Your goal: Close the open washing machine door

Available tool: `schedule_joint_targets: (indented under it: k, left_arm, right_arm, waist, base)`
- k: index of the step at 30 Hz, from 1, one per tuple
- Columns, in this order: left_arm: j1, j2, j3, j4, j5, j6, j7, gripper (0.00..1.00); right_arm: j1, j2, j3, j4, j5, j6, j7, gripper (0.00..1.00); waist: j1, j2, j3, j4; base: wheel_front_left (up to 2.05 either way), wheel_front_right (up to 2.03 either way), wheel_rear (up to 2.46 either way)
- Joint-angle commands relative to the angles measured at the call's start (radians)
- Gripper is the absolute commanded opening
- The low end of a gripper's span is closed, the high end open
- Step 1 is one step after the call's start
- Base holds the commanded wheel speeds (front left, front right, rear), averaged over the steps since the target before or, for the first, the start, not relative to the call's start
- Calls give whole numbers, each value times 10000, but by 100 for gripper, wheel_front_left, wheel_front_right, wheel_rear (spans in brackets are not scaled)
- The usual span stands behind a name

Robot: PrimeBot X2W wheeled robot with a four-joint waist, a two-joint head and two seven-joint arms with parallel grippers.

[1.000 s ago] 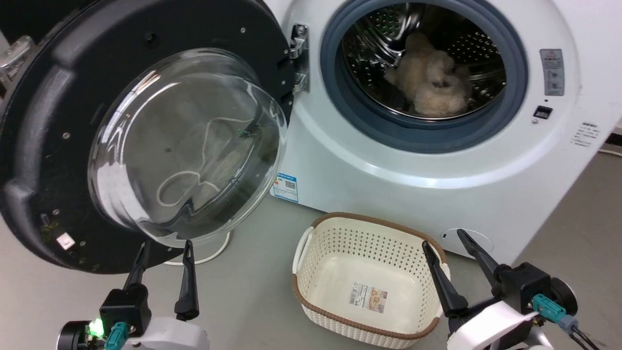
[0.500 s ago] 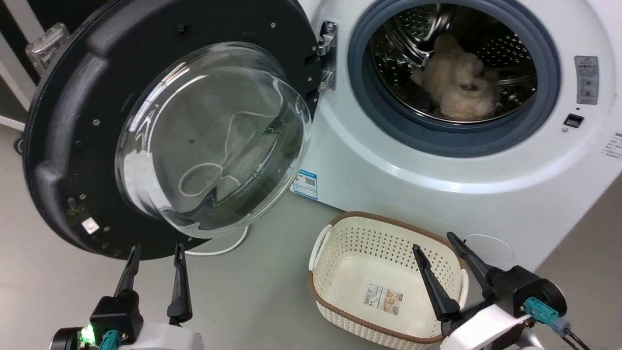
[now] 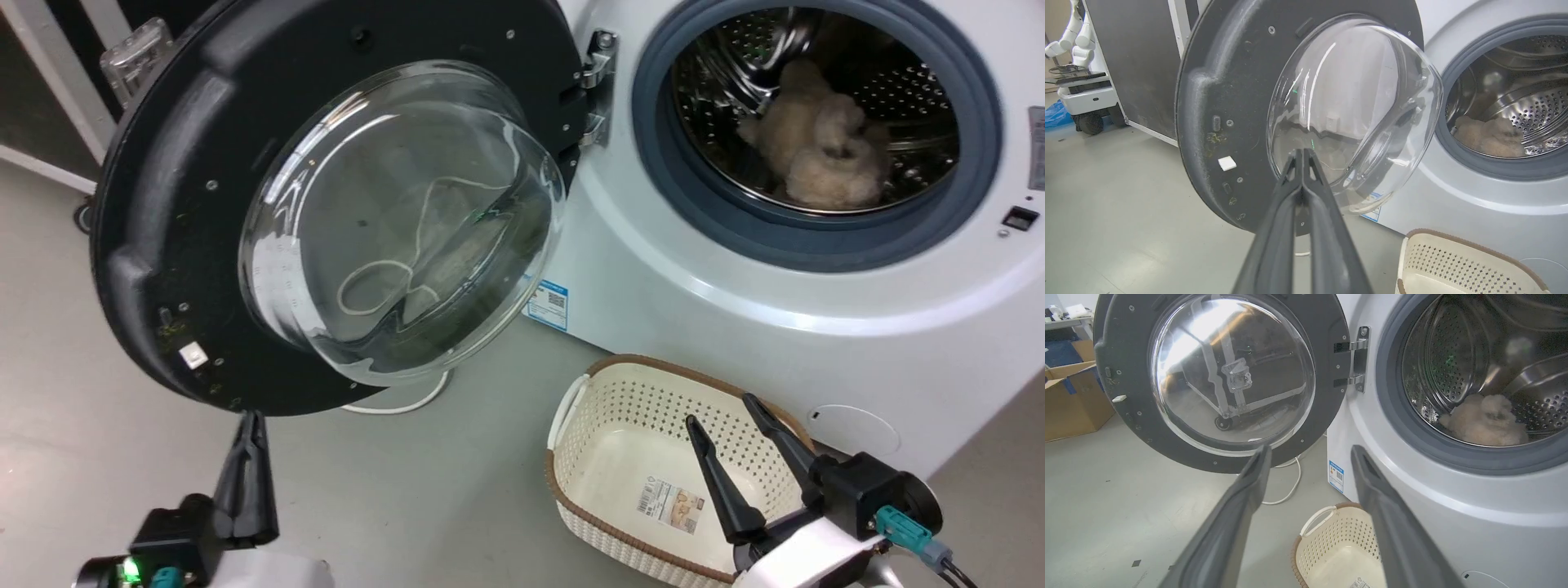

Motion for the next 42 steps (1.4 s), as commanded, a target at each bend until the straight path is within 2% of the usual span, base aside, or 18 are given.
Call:
schedule_joint_targets:
  k: [1, 6, 9, 10, 12, 13, 16, 17, 21, 27, 29, 30, 31, 34, 35, 42]
  left_arm:
    - [-38, 0, 109, -175, -160, -66, -98, 0]
    - [-413, 5, 479, -542, -453, -284, -182, 0]
    - [-1143, 142, 1051, -662, -910, -735, -265, 0]
    - [-1143, 142, 1051, -662, -910, -735, -265, 0]
    - [-1904, 267, 1602, -330, -1803, -957, -327, 0]
    - [-1904, 267, 1602, -330, -1803, -957, -327, 0]
    - [-2814, 830, 2337, 247, -2750, -1078, -233, 0]
    - [-3796, 1514, 3054, 1077, -3630, -1100, 210, 0]
    - [-5105, 2363, 3957, 2541, -4988, -932, 1266, 0]
    - [-6643, 3277, 4697, 4823, -6908, -527, 3642, 0]
    - [-7030, 3431, 4894, 5512, -7556, -340, 4546, 0]
    - [-7568, 3542, 5224, 6340, -8548, -194, 5723, 0]
    - [-7703, 3577, 5291, 6550, -8817, -213, 6058, 0]
    - [-8041, 3582, 5418, 7033, -9607, -449, 7042, 0]
    - [-8202, 3555, 5430, 7308, -10237, -836, 7911, 0]
    - [-7663, 3275, 5262, 6863, -10996, -1285, 9374, 0]
  right_arm:
    - [-121, -86, 67, 59, 108, 5, -93, 100]
    - [-75, -150, 5, 34, 92, 6, -177, 100]
    - [54, -197, -162, -29, 43, 6, -260, 100]
    - [54, -197, -162, -29, 43, 6, -260, 100]
    - [154, -251, -134, -61, 22, 6, -322, 100]
    - [154, -251, -134, -61, 22, 6, -322, 100]
    - [77, -330, -43, -70, 8, 6, -385, 100]
    - [-39, -428, -79, -66, 39, 6, -448, 100]
    - [-234, -539, -23, -18, 108, 7, -531, 100]
    - [-439, -640, 143, 54, 194, 7, -657, 100]
    - [-496, -667, 197, 93, 225, 7, -698, 100]
    - [-564, -715, 263, 138, 276, 7, -761, 100]
    - [-583, -733, 288, 150, 291, 7, -781, 100]
    - [-647, -805, 381, 209, 343, 8, -844, 100]
    - [-709, -870, 480, 274, 405, 8, -907, 100]
    - [-631, -789, 489, 385, 453, 8, -920, 100]
  waist:
    - [0, -1, 72, 89]
    - [0, -1, 234, 244]
    - [0, -1, 422, 400]
    - [0, -1, 422, 400]
    - [0, -1, 579, 414]
    - [0, -1, 579, 414]
    - [0, -1, 802, 250]
    - [0, -1, 1008, 127]
    - [0, -1, 1252, -26]
    - [0, -1, 1570, -159]
    - [0, -1, 1651, -181]
    - [0, -1, 1764, -179]
    - [0, -1, 1800, -173]
    - [0, -1, 1898, -139]
    - [0, -1, 1953, -98]
    - [0, -1, 1656, -170]
  base:
    - [0, 0, 0]
    - [0, 0, 0]
    - [0, 0, 0]
    - [0, 0, 0]
    - [0, 0, 0]
    - [0, 0, 0]
    - [0, 0, 0]
    - [0, 0, 0]
    - [0, 0, 0]
    - [0, 0, 0]
    - [0, 0, 0]
    - [0, 0, 0]
    - [0, 0, 0]
    - [0, 0, 0]
    - [0, 0, 0]
    - [0, 0, 0]
